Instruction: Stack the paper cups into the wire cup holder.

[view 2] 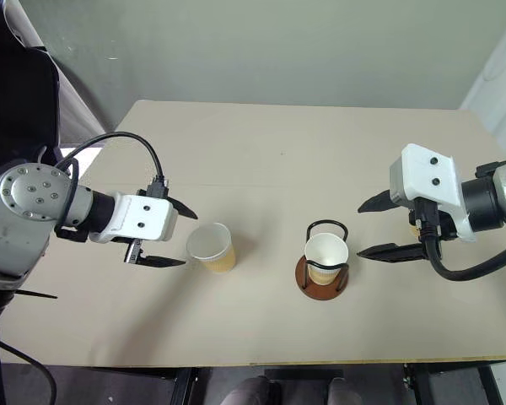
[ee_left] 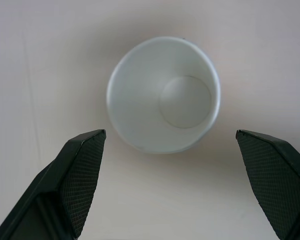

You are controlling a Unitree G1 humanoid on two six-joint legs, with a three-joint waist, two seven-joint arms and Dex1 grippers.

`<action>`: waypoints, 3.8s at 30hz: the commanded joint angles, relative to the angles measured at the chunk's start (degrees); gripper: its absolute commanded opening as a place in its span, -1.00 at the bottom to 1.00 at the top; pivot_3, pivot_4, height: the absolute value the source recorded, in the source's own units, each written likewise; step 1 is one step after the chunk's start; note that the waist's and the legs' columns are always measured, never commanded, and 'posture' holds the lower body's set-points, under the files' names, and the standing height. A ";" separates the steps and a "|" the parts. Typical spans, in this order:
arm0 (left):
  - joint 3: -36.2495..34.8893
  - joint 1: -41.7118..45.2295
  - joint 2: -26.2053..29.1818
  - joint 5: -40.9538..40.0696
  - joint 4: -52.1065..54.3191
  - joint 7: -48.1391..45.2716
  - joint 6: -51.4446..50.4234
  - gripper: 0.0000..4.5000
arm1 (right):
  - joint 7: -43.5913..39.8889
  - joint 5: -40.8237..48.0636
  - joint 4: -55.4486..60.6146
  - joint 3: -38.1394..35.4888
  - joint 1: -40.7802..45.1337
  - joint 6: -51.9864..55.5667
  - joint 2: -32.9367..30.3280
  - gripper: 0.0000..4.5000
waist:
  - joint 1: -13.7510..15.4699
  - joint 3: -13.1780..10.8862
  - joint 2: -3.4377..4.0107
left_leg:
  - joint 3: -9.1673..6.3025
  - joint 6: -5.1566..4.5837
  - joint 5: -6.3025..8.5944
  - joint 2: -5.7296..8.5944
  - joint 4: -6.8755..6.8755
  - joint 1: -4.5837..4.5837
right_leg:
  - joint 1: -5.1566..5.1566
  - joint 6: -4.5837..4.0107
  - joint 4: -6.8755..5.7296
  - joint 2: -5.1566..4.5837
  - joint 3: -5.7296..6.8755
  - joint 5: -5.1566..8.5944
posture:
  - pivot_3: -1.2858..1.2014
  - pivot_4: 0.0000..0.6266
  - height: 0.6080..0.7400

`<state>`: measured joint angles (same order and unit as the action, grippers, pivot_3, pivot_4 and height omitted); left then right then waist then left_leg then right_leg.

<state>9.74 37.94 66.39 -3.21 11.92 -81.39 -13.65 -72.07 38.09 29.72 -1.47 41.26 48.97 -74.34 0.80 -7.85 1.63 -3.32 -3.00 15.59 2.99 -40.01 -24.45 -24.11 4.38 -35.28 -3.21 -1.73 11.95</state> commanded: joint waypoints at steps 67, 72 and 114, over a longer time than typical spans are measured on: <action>17.15 41.74 -27.31 -20.20 -18.98 -11.11 1.47 -0.99 | 3.64 -7.21 2.22 -10.11 -21.89 -6.74 -4.09 0.57 | 0.59 -0.01 -0.01 | 0.00 0.00 0.03 -0.02 -0.05 -0.09 | -0.03 0.06 -0.14 -0.05 0.05 -0.03 | 0.03 -0.52 1.00; 23.14 43.43 -27.59 -21.97 -19.23 -11.11 3.62 -0.99 | 3.92 -6.40 2.87 -13.02 -23.98 -5.43 -3.69 0.57 | 0.80 -0.01 -0.01 | 0.00 0.00 0.03 -0.03 -0.08 -0.10 | 0.00 0.09 -0.11 -0.05 0.04 -0.04 | 0.03 -0.52 1.00; 37.61 48.91 -32.33 -19.80 -29.63 -11.11 20.94 -0.99 | 3.63 0.05 4.55 -37.97 -26.71 9.74 -5.77 0.57 | 1.13 -0.01 -0.01 | 0.02 -0.03 0.06 -0.02 -0.12 -0.14 | 0.00 0.11 -0.11 -0.05 0.05 -0.04 | 0.03 -0.52 1.00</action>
<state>47.76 84.64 33.82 -22.39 -19.10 -90.50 6.45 -68.83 37.97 34.19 -37.29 14.24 59.18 -79.59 1.93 -7.86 1.61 -3.30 -3.03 15.65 2.97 -40.12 -24.59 -24.11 4.49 -35.39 -3.26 -1.68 11.91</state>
